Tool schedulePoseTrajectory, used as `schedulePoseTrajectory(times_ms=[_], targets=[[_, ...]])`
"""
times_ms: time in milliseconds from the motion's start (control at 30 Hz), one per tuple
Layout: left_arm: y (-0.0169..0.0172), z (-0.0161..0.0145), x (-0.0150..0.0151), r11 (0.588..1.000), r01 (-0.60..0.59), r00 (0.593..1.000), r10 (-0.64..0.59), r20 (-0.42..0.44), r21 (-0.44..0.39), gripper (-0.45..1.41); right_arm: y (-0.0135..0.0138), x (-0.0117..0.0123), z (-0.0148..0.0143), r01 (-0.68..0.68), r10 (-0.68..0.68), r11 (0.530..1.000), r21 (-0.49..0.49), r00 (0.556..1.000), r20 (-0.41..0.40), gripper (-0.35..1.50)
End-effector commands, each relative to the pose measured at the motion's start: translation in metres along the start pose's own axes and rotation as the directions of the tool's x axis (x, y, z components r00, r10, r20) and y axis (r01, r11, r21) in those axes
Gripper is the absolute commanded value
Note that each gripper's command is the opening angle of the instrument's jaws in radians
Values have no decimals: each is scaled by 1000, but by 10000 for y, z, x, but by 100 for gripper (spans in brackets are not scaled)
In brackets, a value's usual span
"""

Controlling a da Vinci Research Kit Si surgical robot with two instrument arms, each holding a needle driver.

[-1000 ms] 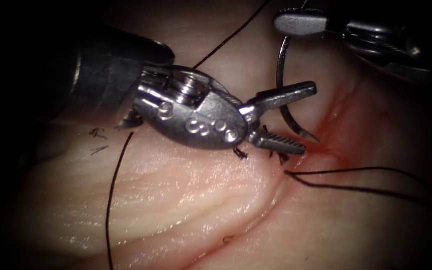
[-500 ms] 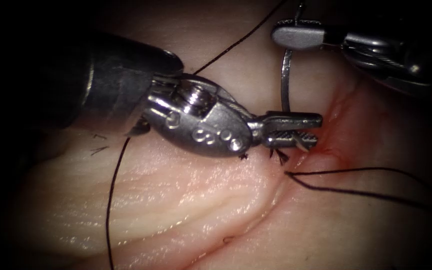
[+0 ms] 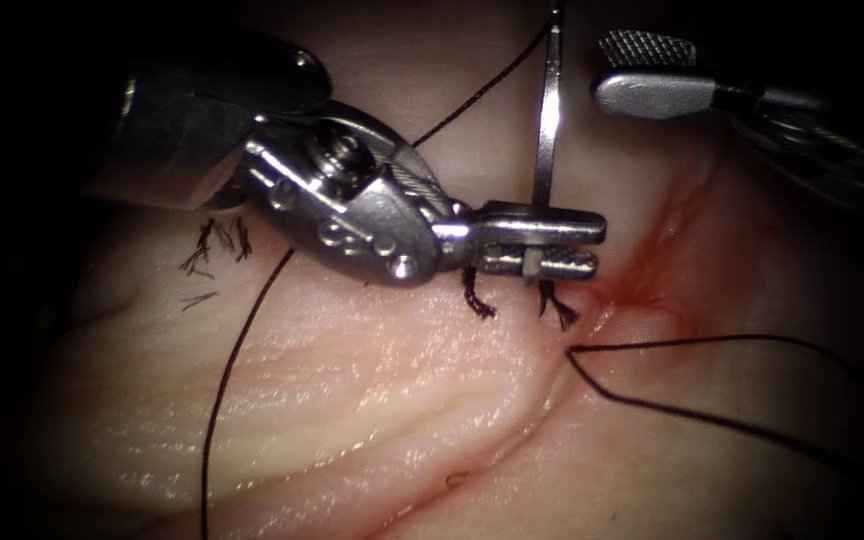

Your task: Wound Closure

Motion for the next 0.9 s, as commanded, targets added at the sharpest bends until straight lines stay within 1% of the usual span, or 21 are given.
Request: schedulePoseTrajectory(times_ms=[33,200,300,433,500,667,867,900], targets=[[1,8,-5,1000,-9,1000,9,1,1,-45,3,3,10,-10,10,1000,1,1000,-2,126],[4,14,-4,999,-36,999,36,16,-5,-45,2,0,18,-28,28,1000,11,999,15,121],[4,15,-4,999,-48,999,48,26,-4,-45,1,-5,22,-33,33,999,21,999,25,113],[4,15,-3,999,-47,998,48,27,-7,-45,0,-10,27,-31,30,999,24,999,39,106],[5,17,-2,999,-53,998,53,28,-10,-45,-1,-12,30,-33,32,999,25,998,48,96],[5,20,2,999,-52,998,52,31,-17,-45,1,-13,34,-31,30,999,20,998,51,88],[4,23,5,998,-56,998,57,37,-22,-45,2,-13,37,-31,30,999,17,998,51,57],[4,24,5,998,-56,998,57,37,-22,-45,1,-14,37,-30,29,999,16,998,54,27]])
